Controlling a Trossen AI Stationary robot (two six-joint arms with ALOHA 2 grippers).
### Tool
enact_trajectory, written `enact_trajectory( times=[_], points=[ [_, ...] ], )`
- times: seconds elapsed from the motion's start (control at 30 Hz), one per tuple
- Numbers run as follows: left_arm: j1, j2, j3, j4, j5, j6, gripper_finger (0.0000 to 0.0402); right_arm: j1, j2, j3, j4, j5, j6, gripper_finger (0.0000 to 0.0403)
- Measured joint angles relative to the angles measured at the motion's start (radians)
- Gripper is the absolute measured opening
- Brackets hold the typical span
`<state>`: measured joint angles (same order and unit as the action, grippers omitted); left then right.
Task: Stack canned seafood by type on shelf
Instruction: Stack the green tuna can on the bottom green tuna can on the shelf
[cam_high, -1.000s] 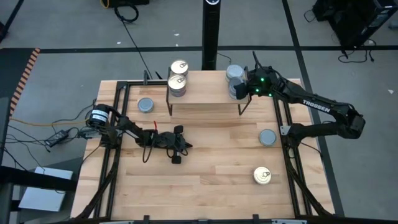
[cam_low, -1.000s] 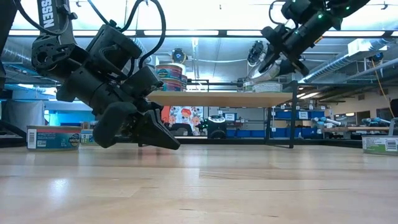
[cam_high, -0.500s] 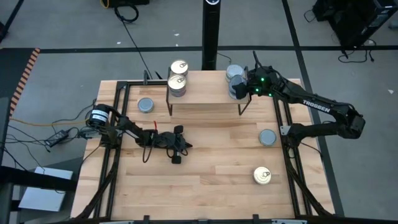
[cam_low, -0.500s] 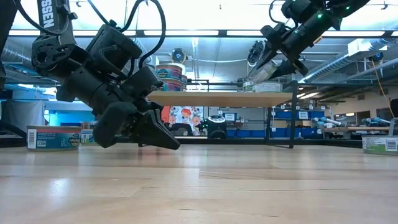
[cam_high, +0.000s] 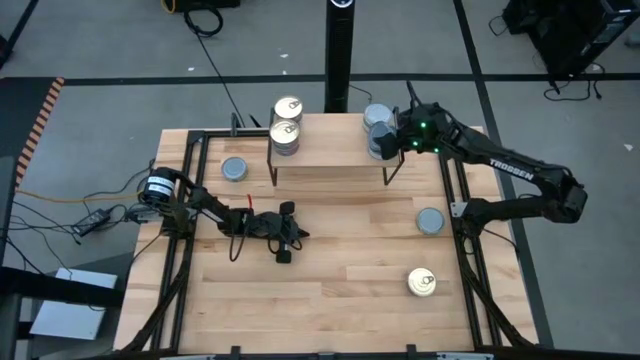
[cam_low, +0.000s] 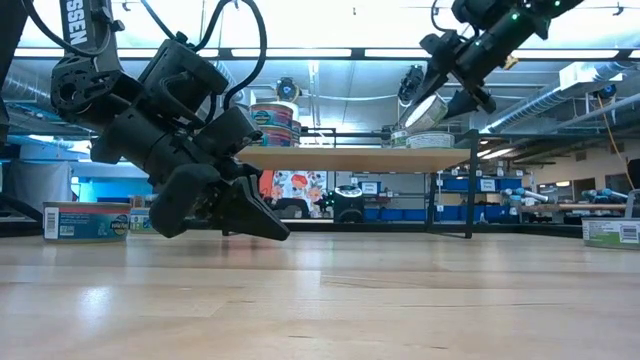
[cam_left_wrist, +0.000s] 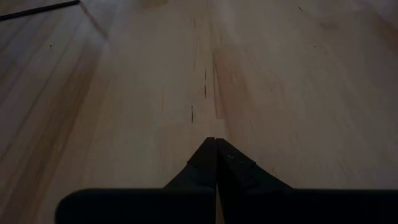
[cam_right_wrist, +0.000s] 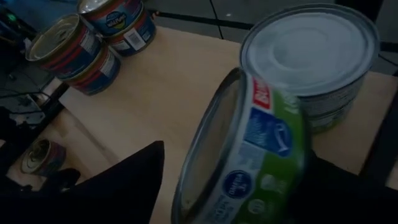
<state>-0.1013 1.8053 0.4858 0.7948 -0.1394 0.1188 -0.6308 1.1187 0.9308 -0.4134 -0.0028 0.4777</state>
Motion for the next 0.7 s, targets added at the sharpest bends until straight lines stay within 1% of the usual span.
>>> enact_trajectory(
  times=[0.13, 0.23, 0.33, 0.47, 0.7],
  points=[
    [0.000, 0.000, 0.000, 0.000, 0.000, 0.000, 0.0004, 0.003, 0.000, 0.052, -0.081, 0.023, -0.009, 0.0293],
    [0.000, 0.000, 0.000, 0.000, 0.000, 0.000, 0.0004, 0.010, -0.001, 0.057, -0.112, 0.067, -0.011, 0.0282],
    [0.000, 0.000, 0.000, 0.000, 0.000, 0.000, 0.0004, 0.010, 0.000, 0.057, -0.143, 0.085, -0.015, 0.0267],
    [0.000, 0.000, 0.000, 0.000, 0.000, 0.000, 0.0004, 0.010, 0.000, 0.057, -0.151, 0.087, -0.012, 0.0235],
    [0.000, 0.000, 0.000, 0.000, 0.000, 0.000, 0.0004, 0.010, 0.000, 0.057, -0.137, 0.049, 0.015, 0.0173]
  ],
)
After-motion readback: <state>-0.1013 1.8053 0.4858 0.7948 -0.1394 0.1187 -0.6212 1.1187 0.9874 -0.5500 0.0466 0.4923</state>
